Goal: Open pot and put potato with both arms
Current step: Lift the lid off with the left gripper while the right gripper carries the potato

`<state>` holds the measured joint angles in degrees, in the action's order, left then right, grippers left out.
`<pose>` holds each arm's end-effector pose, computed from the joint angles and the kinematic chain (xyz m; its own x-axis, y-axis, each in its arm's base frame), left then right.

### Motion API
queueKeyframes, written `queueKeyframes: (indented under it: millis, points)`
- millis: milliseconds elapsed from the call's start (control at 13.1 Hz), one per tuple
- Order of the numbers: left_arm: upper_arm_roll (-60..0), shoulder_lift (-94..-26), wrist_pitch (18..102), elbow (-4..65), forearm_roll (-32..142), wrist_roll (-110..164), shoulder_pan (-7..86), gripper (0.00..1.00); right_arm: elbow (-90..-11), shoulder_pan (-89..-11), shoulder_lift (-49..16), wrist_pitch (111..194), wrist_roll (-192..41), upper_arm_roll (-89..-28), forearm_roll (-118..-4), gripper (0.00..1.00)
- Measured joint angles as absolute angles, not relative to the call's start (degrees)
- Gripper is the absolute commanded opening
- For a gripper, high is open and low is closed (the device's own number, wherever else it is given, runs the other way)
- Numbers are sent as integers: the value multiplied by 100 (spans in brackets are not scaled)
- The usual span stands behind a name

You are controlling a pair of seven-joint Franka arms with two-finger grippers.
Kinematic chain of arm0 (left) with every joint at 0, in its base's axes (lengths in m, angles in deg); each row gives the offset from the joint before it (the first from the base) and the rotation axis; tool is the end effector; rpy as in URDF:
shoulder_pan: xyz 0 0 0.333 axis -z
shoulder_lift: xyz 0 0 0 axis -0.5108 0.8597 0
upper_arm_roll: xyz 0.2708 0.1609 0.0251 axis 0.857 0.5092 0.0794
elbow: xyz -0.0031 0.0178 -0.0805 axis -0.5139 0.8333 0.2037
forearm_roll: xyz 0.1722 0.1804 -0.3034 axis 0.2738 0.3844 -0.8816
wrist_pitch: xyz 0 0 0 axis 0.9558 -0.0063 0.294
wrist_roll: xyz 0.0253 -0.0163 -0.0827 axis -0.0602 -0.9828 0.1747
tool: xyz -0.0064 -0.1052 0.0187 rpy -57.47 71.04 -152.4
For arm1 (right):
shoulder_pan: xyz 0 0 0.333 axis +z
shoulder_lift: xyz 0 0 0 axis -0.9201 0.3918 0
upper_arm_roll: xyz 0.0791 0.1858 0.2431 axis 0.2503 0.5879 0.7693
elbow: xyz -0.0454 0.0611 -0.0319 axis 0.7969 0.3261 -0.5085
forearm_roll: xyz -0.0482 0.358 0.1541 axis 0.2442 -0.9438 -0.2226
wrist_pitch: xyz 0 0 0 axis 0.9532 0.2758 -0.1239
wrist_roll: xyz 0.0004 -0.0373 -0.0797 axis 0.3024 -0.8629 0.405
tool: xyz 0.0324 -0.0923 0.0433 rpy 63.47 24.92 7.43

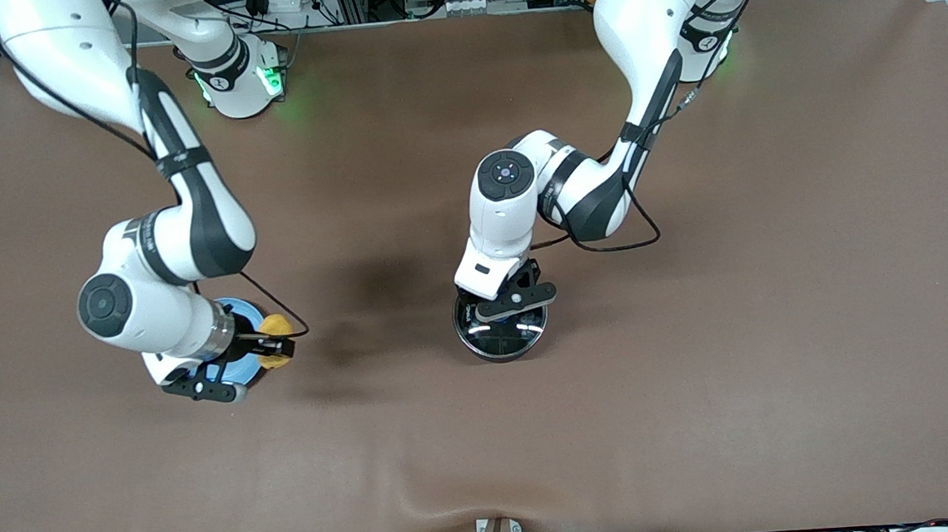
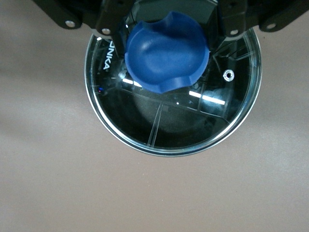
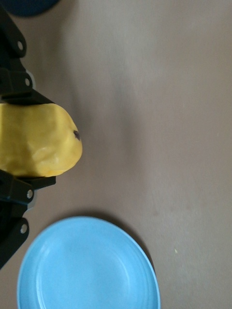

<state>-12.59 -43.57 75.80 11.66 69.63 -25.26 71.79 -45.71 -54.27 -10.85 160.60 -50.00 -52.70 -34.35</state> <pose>0.5585 -0.4950 0.2872 0.9578 0.2440 0.1517 0.2287 -0.9671 0.1116 0.6634 0.1569 0.3252 0.9730 -0.2257 -0.0481 -0.2303 -0.9628 -0.1411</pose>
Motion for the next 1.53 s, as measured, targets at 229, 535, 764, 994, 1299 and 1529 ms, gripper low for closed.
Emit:
queueKeyframes:
  millis: [229,535,764,994,1299,1529]
  points:
    - [-1251,-4356,7581,1135,6963,-2614,7178,9,-4569,-5192,-1279,16029,-4591,-5265,-3440,0]
    - [-1246,-4332,7578,1123,6963,-2631,7191,7,-4538,-4843,-1327,16130,-4025,-5261,-3605,0]
    - [-1232,-4340,7577,1075,6963,-2650,7186,0,-4492,-4609,-1327,16240,-3699,-5261,-3696,0]
    - [-1193,-4543,7514,979,6963,-2656,7153,0,-4474,-4521,-1327,16391,-3494,-5261,-3932,0]
    - [-1025,-5357,6615,909,6963,-2666,7085,0,-4467,-4292,-1267,16695,-3490,-5260,-4343,0]
    - [-988,-6042,6169,1134,6963,-2374,6569,0,-4161,-3748,-974,16851,-3134,-5264,-4335,0]
